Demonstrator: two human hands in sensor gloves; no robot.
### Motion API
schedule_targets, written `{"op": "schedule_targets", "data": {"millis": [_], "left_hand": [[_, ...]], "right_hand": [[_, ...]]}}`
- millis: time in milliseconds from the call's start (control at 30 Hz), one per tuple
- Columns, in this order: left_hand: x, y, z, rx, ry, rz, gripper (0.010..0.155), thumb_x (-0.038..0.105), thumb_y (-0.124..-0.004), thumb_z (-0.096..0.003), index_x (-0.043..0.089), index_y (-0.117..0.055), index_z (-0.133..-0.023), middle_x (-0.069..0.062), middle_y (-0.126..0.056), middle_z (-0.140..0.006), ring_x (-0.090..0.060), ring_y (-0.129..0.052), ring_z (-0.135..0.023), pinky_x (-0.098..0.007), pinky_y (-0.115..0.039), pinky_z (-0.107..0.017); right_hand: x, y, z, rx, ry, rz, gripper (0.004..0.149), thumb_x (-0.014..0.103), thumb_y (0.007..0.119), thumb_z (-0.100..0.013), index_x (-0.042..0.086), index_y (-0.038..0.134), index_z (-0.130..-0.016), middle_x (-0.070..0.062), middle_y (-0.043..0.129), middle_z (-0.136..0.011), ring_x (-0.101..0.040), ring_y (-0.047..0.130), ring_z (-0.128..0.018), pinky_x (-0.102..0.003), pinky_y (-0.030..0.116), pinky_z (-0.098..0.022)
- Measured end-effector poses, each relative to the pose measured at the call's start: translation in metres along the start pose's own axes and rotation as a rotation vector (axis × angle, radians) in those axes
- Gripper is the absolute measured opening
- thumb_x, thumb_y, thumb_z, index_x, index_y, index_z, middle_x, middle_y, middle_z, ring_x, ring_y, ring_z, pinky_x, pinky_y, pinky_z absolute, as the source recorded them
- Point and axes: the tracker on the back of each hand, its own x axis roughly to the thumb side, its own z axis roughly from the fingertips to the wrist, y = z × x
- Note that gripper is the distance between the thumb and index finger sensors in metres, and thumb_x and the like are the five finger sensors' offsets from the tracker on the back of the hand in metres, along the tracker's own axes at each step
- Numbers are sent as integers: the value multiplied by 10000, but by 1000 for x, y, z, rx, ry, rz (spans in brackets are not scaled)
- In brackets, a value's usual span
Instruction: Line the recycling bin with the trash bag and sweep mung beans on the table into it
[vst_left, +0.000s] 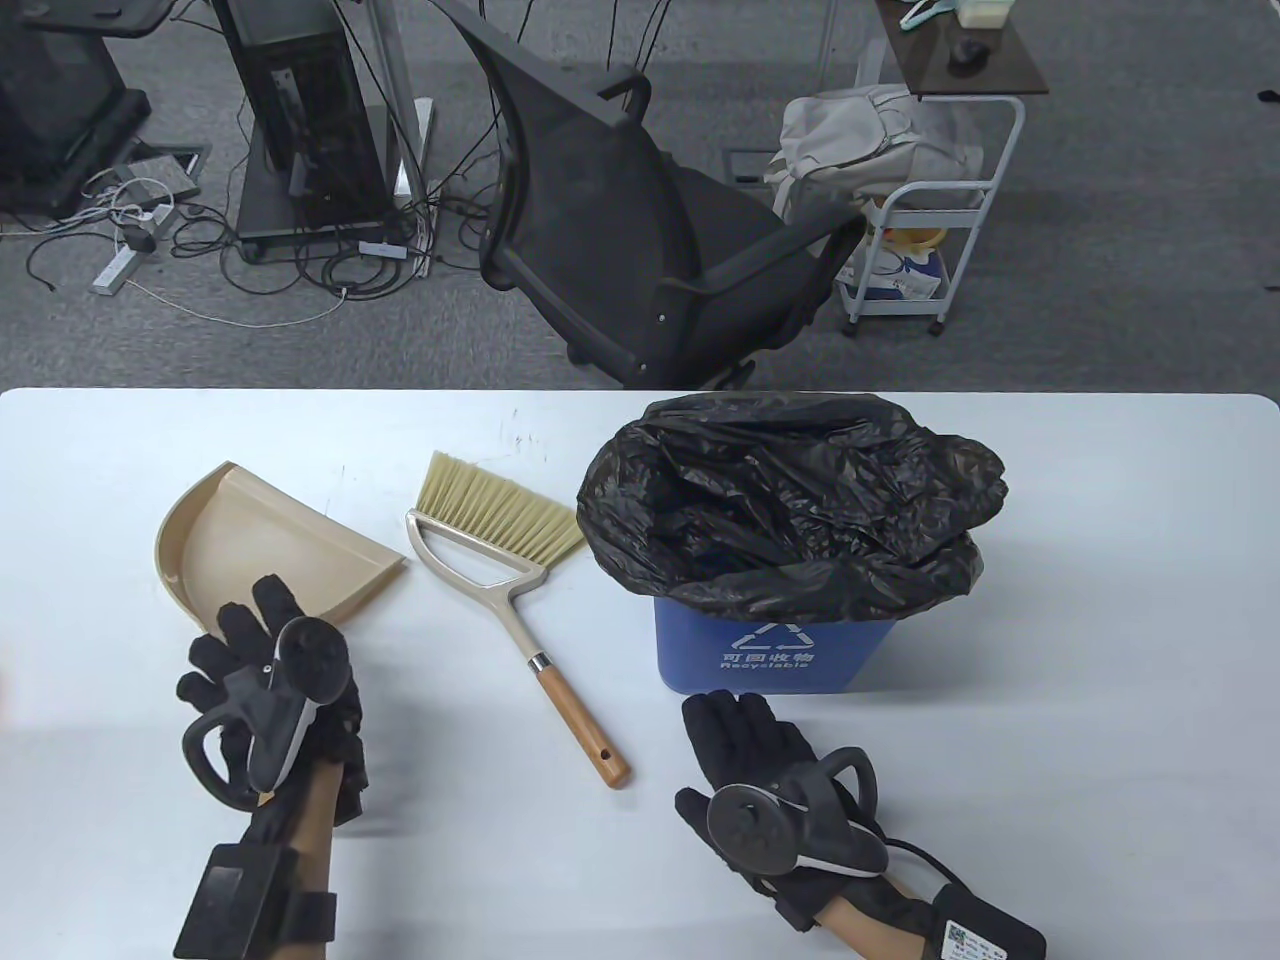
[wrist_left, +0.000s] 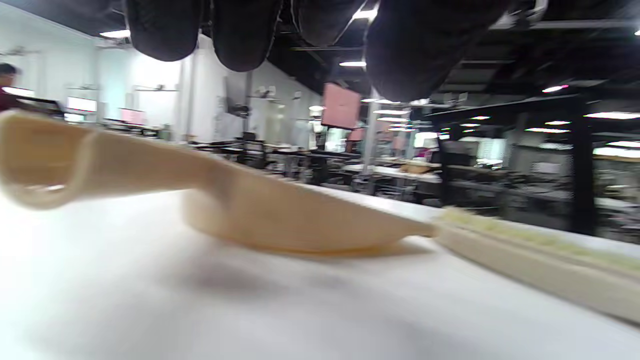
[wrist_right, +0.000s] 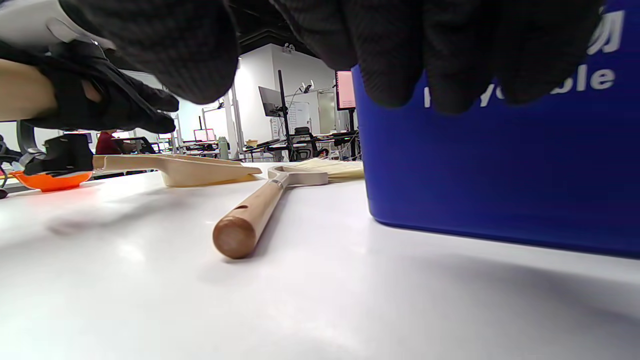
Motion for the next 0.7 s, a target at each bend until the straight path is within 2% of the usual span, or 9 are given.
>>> {"op": "schedule_targets", "data": {"millis": [333,533,700], "left_hand": [[66,9,57,-75,-389,55,787,459,-808,-511,115,-558,-1174,-284,-591,-1185,-713,-532,-1025,-850,-400,-677],[77,5,83,-38,-518,72,787,475,-803,-504,119,-572,-1167,-268,-629,-1175,-697,-562,-1027,-844,-415,-681],[78,3,91,-25,-550,87,788,479,-800,-500,123,-572,-1166,-264,-640,-1170,-692,-574,-1026,-840,-424,-682]], "right_hand": [[-7,-4,0,-26,33,10,827,462,731,-504,-56,511,-1110,-379,667,-1022,-631,723,-890,-686,694,-564],[-11,-4,-1,-34,43,17,829,462,732,-503,-55,507,-1111,-381,667,-1022,-633,725,-888,-686,694,-565],[-12,-2,-2,-29,43,37,829,461,732,-503,-54,507,-1112,-382,667,-1022,-632,724,-889,-686,695,-564]]}}
